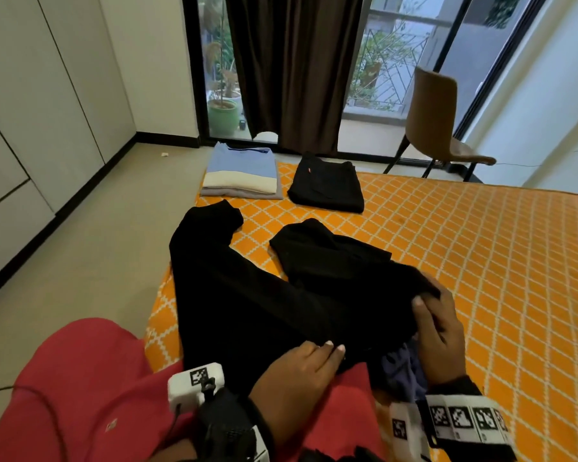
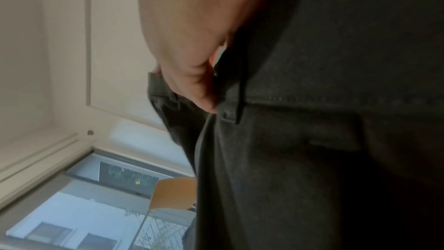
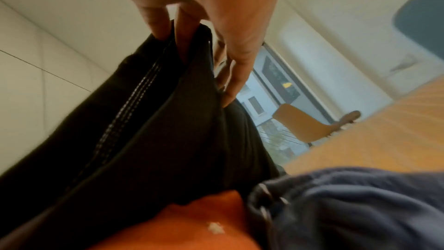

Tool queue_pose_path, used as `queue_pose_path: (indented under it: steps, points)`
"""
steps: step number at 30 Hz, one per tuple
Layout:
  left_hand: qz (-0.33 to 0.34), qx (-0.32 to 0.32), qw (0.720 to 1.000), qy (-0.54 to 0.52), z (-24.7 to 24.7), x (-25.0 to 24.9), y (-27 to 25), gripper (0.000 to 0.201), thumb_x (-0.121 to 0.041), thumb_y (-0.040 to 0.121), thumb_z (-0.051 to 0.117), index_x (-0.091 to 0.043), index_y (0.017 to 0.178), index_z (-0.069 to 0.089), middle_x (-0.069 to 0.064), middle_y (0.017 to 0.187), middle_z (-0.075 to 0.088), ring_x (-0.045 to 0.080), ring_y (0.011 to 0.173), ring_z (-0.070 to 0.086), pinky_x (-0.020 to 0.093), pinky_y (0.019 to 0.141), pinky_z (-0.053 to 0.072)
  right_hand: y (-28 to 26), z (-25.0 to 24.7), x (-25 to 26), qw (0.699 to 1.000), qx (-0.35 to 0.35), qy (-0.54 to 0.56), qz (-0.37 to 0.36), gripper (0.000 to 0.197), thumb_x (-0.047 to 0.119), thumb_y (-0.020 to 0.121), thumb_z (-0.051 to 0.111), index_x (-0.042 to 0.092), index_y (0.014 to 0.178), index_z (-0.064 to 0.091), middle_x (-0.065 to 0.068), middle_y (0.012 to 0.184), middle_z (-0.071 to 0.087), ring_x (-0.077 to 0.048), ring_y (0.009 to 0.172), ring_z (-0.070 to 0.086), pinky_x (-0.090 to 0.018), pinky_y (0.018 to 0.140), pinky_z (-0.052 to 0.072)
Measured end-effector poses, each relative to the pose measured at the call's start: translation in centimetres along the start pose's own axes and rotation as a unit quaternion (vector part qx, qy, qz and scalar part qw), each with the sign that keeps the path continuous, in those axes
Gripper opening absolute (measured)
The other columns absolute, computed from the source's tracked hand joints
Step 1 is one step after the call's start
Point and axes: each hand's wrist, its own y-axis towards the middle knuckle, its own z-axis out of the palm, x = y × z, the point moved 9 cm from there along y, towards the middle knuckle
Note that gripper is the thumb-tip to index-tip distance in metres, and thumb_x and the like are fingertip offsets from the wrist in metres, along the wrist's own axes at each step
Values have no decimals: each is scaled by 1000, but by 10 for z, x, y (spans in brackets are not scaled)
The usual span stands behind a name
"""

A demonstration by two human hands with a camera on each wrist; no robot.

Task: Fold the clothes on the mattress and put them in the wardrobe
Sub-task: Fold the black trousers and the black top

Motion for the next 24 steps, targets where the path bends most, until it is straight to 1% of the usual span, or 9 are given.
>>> queue_pose_path:
  steps: [2, 5, 7, 11, 13, 17, 20, 22, 24]
  points:
    - [-2, -5, 1000, 3, -3, 2, -1, 49, -18, 84, 41, -12, 127, 63, -1, 117, 68, 9, 95, 64, 18, 86, 50, 14, 25, 29, 999, 32, 5, -42, 51, 44, 93, 54, 0, 116, 64, 0, 129, 51, -13, 125, 49, -25, 103, 40]
    - [-1, 5, 1000, 21, 6, 9, -11, 55, -24, 87, 44, -10, 141, 44, 4, 131, 60, 15, 112, 60, 27, 96, 49, 12, 82, 61, 986, 125, -57, -99, 52, 35, 79, 73, 6, 121, 62, -2, 127, 51, -13, 120, 50, -17, 102, 37]
    - [-52, 8, 998, 47, 6, 28, -23, 56, -25, 85, 43, -14, 140, 42, 6, 131, 61, 20, 109, 63, 34, 86, 55, 0, 114, 60, 965, 175, -137, -138, 55, 18, 75, 72, 12, 126, 52, -2, 129, 46, -18, 114, 51, -14, 97, 38]
    - [-222, -20, 969, 104, -25, 79, -64, 50, -18, 69, 37, -20, 118, 49, 9, 100, 67, 28, 74, 65, 40, 54, 54, -20, 133, 26, 943, 215, -225, -116, 86, -8, 65, 62, 25, 138, 31, -5, 140, 42, -35, 112, 54, -37, 69, 55]
    - [-259, -37, 956, 132, -50, 93, -82, 44, -18, 67, 37, -17, 108, 52, 9, 91, 63, 32, 71, 61, 40, 55, 48, -21, 123, 15, 951, 194, -225, -82, 94, -14, 64, 62, 27, 142, 27, -16, 144, 44, -40, 108, 57, -39, 63, 54]
    - [-236, -103, 964, 62, -104, 103, -95, 32, -21, 67, 44, -23, 96, 58, -4, 85, 62, 22, 80, 59, 31, 66, 43, -17, 105, 15, 969, 148, -190, -48, 97, -16, 68, 67, 24, 147, 28, -23, 143, 45, -29, 119, 46, -40, 79, 53]
    - [-197, -164, 964, -71, -126, 112, -92, 31, -25, 75, 50, -28, 105, 58, -13, 100, 63, 5, 93, 57, 10, 81, 40, -14, 114, 38, 964, 181, -170, -101, 80, -5, 80, 59, 29, 145, 28, -11, 145, 44, -18, 126, 40, -24, 94, 41]
    - [-164, -188, 964, -95, -132, 114, -86, 30, -18, 78, 54, -27, 106, 57, -16, 104, 59, 4, 96, 58, 10, 85, 42, -13, 129, 60, 952, 219, -160, -141, 73, 1, 84, 56, 30, 146, 31, 1, 141, 45, -16, 123, 47, -16, 96, 39]
    - [-127, -194, 968, -97, -133, 114, -78, 41, 0, 74, 61, -25, 106, 60, -14, 107, 58, 5, 99, 59, 13, 86, 43, -15, 146, 79, 937, 247, -166, -181, 65, 5, 88, 56, 30, 145, 36, 5, 135, 49, -21, 115, 54, -29, 91, 48]
